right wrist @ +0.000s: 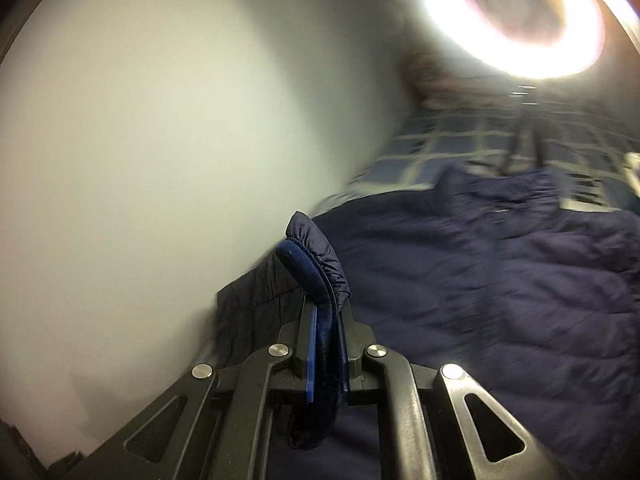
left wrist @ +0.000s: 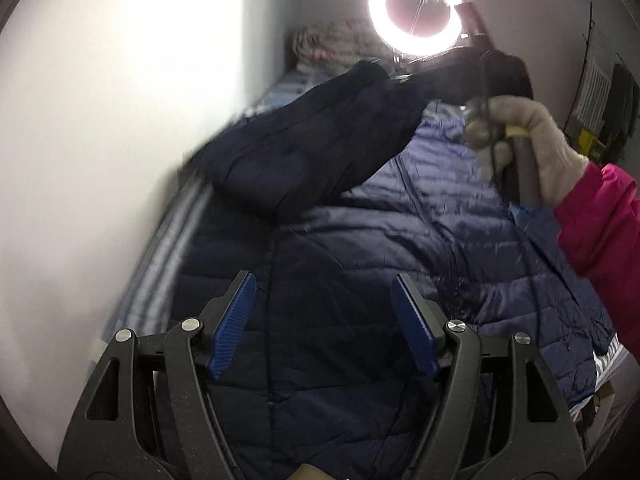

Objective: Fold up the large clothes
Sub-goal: 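Lift the sleeve with the right tool, lay it across the jacket body, open, then reach the left tool to the other sleeve cuff and close on it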

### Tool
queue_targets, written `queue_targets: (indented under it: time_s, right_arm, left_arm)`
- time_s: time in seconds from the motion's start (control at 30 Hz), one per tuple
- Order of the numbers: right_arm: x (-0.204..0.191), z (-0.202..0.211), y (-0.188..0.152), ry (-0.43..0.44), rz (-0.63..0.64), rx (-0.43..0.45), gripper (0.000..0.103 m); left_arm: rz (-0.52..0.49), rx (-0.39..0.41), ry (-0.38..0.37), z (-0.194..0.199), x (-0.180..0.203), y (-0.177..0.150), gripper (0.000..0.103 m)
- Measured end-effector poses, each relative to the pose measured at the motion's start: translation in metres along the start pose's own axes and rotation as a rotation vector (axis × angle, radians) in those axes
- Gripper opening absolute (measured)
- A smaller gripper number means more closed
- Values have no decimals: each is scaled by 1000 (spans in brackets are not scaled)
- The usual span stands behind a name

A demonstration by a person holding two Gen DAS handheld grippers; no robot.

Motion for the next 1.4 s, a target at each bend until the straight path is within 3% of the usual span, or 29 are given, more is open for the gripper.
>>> queue_targets:
  time_s: [0.1, 0.23, 0.33, 0.47, 0.67, 0.73, 0.93, 1.0, 1.03, 1.07, 1.1, 1.4]
  right_arm:
    - [62, 14, 3, -91, -89, 42, 6]
    - [141, 24, -21, -218, -184, 50, 6]
    - [181, 27, -42, -273, -256, 49, 6]
    - [203, 30, -52, -303, -289, 46, 6]
    - [212, 31, -20, -375, -230, 84, 6]
    - [221, 32, -16, -434, -227, 83, 6]
    - [250, 28, -48, -525, -291, -8, 6]
    - [251, 29, -51, -489, -301, -9, 11]
    - [251, 31, -51, -479, -309, -11, 20]
    - [248, 36, -49, -476, -305, -11, 34]
    - [244, 43, -45, -481, -286, 0, 37]
    - [173, 129, -25, -454, -98, 46, 38]
  left_arm:
    - [6, -23, 3, -12, 5, -1, 72]
    - [14, -38, 4, -19, 7, -2, 72]
    - [16, -42, 12, -24, 7, -1, 72]
    - [25, -49, 19, -30, 6, -4, 72]
    - [38, -44, 46, -31, 2, -1, 72]
    - [39, -39, 51, -30, 0, 1, 72]
    - [36, -34, 45, -31, 3, 4, 72]
    - [30, -27, 42, -29, 6, 6, 72]
    - [24, -22, 40, -28, 8, 7, 72]
    - [18, -14, 39, -27, 10, 8, 72]
    - [11, -6, 42, -25, 12, 9, 72]
    - [-46, 94, -4, -1, 39, 20, 72]
Point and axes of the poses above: each gripper's, at about its wrist camera, not at the fingertips, and z roughly against the way its jaws point, x to its right, y to its top, the point moved 9 cm from there along -z, roughly the way its jaws point, and after that the axes turned 5 degrees about y, right-handed, at the moved point
